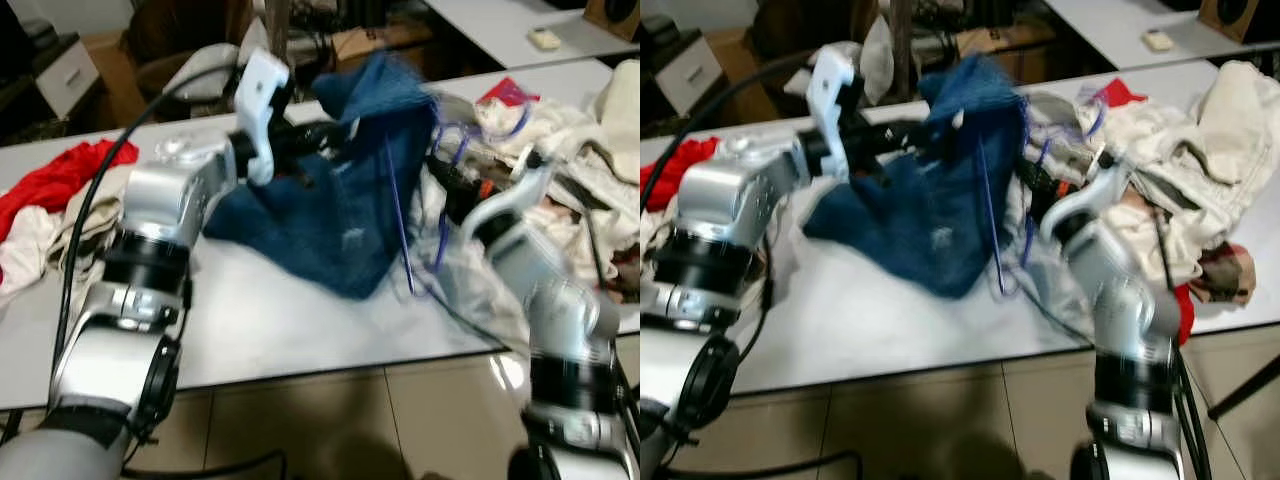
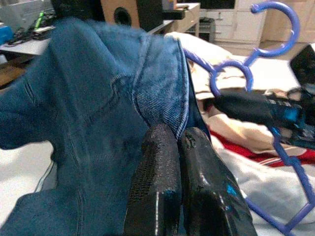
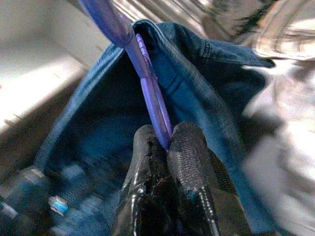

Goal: Hang hanger

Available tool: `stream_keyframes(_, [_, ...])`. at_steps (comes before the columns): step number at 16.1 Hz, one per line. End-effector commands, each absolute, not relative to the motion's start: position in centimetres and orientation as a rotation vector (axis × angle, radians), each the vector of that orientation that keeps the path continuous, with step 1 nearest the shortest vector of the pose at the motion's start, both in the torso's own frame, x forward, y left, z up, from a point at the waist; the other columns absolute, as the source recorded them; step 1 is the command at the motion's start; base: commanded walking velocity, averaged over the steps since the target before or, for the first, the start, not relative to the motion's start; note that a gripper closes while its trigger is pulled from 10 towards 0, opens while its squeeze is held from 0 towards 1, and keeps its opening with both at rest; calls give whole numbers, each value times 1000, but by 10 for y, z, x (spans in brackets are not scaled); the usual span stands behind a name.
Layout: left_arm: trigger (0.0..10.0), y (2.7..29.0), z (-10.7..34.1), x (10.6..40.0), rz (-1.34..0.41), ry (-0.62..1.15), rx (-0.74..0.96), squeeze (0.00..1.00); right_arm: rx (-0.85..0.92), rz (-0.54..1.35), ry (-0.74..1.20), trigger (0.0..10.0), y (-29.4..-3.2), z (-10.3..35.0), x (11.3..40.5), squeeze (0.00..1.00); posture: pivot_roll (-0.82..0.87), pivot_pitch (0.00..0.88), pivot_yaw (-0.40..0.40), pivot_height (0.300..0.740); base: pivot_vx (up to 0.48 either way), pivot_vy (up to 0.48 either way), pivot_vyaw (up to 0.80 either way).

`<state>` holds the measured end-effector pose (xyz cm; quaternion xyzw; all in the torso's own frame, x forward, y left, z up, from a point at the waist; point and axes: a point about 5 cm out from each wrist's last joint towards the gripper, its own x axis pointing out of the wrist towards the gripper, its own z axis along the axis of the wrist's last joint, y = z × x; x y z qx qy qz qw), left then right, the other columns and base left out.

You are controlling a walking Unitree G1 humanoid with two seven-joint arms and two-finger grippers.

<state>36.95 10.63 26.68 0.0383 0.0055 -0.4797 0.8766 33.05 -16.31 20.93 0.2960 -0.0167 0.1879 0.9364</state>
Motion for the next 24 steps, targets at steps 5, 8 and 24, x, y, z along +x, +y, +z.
stream_keyframes(5, [0,86,296,357,-1125,-83,-165,0,775,296,-20,10000,-163,200,343,0,-122,0,150,740,0,0,0])
stream_keyframes(8, [0,82,320,357,-1143,-140,-305,0,744,276,-9,10000,-159,187,343,0,-109,0,154,740,0,0,0])
stream_keyframes(24, [0,74,359,372,-1002,-132,-536,0,557,65,-60,10000,-97,147,346,0,-31,0,196,740,0,0,0])
